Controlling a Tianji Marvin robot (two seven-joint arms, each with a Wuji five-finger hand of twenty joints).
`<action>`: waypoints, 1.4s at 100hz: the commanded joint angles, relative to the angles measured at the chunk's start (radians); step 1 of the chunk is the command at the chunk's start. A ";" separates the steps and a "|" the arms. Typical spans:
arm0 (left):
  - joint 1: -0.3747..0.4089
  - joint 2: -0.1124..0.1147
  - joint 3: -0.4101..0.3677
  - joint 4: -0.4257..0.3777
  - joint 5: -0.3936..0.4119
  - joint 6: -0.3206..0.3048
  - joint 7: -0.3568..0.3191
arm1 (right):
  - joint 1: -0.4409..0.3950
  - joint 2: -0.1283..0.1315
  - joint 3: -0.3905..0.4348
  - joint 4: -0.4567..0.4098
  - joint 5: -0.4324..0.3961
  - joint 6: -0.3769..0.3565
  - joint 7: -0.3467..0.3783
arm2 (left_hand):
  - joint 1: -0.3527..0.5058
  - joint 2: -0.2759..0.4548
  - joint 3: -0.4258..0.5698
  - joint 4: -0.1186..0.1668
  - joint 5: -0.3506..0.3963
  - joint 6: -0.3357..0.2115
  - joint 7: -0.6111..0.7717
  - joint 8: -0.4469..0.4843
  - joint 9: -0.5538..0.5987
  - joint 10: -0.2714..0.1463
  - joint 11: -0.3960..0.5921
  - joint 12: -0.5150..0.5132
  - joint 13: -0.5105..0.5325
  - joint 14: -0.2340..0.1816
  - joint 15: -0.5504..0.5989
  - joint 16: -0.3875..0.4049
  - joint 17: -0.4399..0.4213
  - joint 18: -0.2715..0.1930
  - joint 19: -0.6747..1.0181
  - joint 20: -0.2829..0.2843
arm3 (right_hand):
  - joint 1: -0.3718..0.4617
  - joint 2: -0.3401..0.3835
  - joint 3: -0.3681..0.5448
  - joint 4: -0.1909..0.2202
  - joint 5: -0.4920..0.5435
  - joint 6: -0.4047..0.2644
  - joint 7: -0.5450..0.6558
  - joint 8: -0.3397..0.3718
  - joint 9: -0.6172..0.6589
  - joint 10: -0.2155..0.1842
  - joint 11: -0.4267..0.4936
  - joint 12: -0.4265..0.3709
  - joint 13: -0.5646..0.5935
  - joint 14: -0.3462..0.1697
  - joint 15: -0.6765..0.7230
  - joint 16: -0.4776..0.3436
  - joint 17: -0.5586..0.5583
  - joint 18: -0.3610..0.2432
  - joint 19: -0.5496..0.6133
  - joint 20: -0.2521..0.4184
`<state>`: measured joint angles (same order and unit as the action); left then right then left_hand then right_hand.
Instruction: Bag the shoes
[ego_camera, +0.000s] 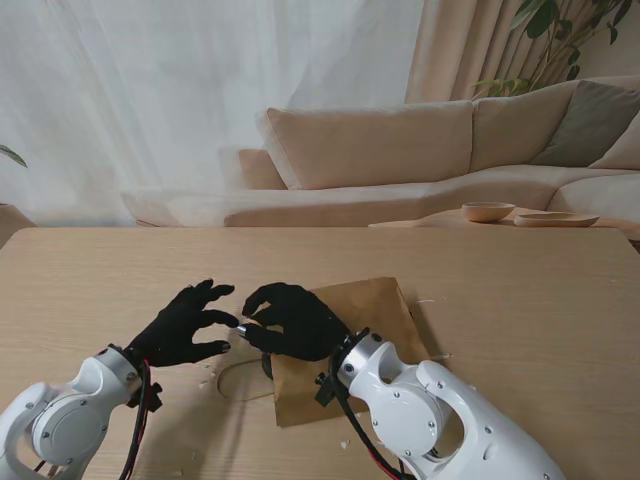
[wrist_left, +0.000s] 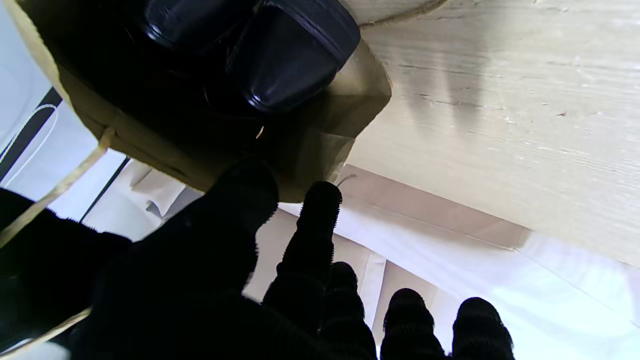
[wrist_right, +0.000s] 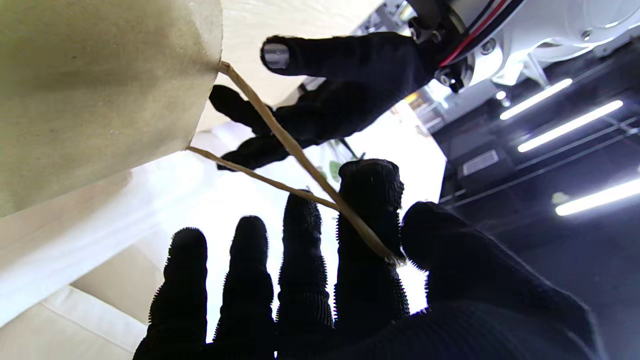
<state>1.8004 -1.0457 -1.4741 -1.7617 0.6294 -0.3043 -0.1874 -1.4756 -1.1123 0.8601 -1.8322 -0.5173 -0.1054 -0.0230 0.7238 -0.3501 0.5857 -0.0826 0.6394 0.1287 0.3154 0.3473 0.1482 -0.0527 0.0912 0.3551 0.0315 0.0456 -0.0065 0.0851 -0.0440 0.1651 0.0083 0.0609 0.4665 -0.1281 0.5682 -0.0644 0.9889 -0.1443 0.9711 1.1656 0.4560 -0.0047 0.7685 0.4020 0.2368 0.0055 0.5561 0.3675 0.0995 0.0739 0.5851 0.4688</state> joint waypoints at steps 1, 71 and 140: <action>0.012 -0.008 -0.007 0.006 -0.022 0.004 -0.021 | 0.006 -0.015 -0.007 0.011 0.004 0.022 0.012 | 0.008 -0.012 0.016 -0.002 -0.023 -0.006 -0.017 0.012 -0.003 0.017 -0.002 0.009 -0.006 -0.009 -0.009 0.016 -0.009 -0.003 -0.023 0.005 | -0.056 -0.032 -0.004 0.033 -0.066 0.025 -0.073 -0.053 -0.049 -0.007 -0.014 -0.003 -0.036 -0.021 -0.011 -0.014 -0.007 -0.018 -0.020 0.030; 0.118 -0.053 -0.044 -0.015 -0.187 -0.061 0.139 | -0.153 -0.035 0.066 -0.010 -0.118 0.202 -0.167 | 0.011 0.066 -0.096 0.000 -0.200 -0.073 -0.136 -0.090 0.021 0.060 0.044 -0.008 -0.001 0.015 0.004 0.066 -0.009 0.006 -0.019 0.015 | -0.150 -0.018 -0.133 0.037 -0.592 0.167 -0.704 -0.647 -0.220 0.049 -0.204 -0.111 -0.114 0.039 -0.114 -0.075 -0.032 0.032 -0.100 0.074; 0.272 -0.080 0.081 -0.196 -0.246 0.003 0.260 | -0.277 -0.070 0.099 0.040 -0.053 0.080 -0.345 | -0.028 0.152 -0.167 0.002 -0.262 -0.113 -0.118 -0.143 0.001 0.052 -0.003 -0.097 -0.006 0.006 -0.008 0.052 -0.013 0.024 -0.025 0.021 | -0.151 0.027 -0.111 0.093 -0.757 0.000 -0.723 -0.679 -0.272 -0.030 -0.342 -0.174 -0.114 -0.006 -0.296 -0.159 -0.071 0.016 -0.215 0.091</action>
<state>2.0634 -1.1203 -1.4014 -1.9562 0.3615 -0.2881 0.0741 -1.7383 -1.1763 0.9558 -1.7953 -0.5722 -0.0102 -0.3752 0.7068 -0.2408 0.4494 -0.0827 0.4135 0.0674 0.1911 0.2205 0.1758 0.0314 0.1209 0.2714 0.0315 0.0849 0.0054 0.1586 -0.0559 0.2169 0.0082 0.0955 0.3534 -0.1356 0.4808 0.0259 0.2642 -0.0970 0.2598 0.4820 0.2115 0.0063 0.4606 0.2393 0.1536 0.0388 0.2805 0.2194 0.0489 0.1022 0.3987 0.5395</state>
